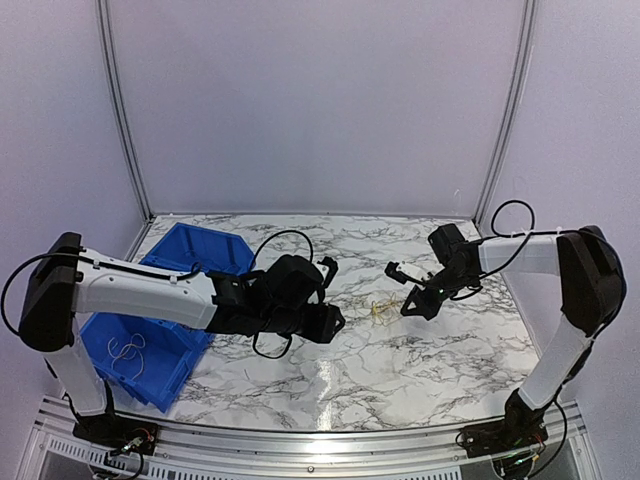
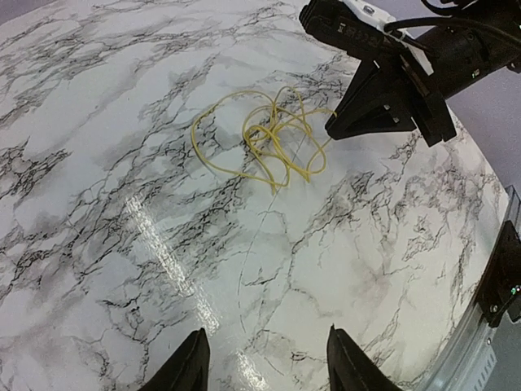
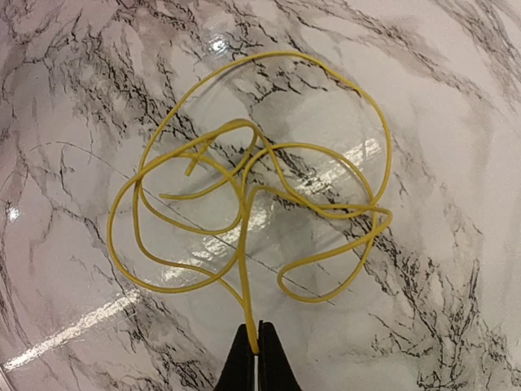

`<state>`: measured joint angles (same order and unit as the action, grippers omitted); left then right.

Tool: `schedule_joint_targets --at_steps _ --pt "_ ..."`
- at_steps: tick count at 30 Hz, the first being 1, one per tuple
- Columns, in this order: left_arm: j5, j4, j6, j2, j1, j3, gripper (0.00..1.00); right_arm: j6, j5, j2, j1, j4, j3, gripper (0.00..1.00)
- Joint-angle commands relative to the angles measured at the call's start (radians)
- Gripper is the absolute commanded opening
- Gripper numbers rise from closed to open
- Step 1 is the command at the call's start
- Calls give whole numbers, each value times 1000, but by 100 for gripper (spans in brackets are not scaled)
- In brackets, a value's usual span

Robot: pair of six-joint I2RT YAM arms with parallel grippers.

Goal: Untangle the cables

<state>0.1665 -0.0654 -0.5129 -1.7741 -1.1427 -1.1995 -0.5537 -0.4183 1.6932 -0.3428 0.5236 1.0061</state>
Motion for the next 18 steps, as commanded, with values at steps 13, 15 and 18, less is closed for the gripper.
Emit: schedule_joint_targets --at_steps 13,15,18 --pt "154 597 43 -57 -39 78 53 -72 -296 -164 -40 241 145 0" --pt "155 610 45 -79 -41 57 52 -81 -295 -168 -61 267 147 0" --pt "161 618 46 -128 -42 14 51 -93 -310 -170 -98 287 153 0"
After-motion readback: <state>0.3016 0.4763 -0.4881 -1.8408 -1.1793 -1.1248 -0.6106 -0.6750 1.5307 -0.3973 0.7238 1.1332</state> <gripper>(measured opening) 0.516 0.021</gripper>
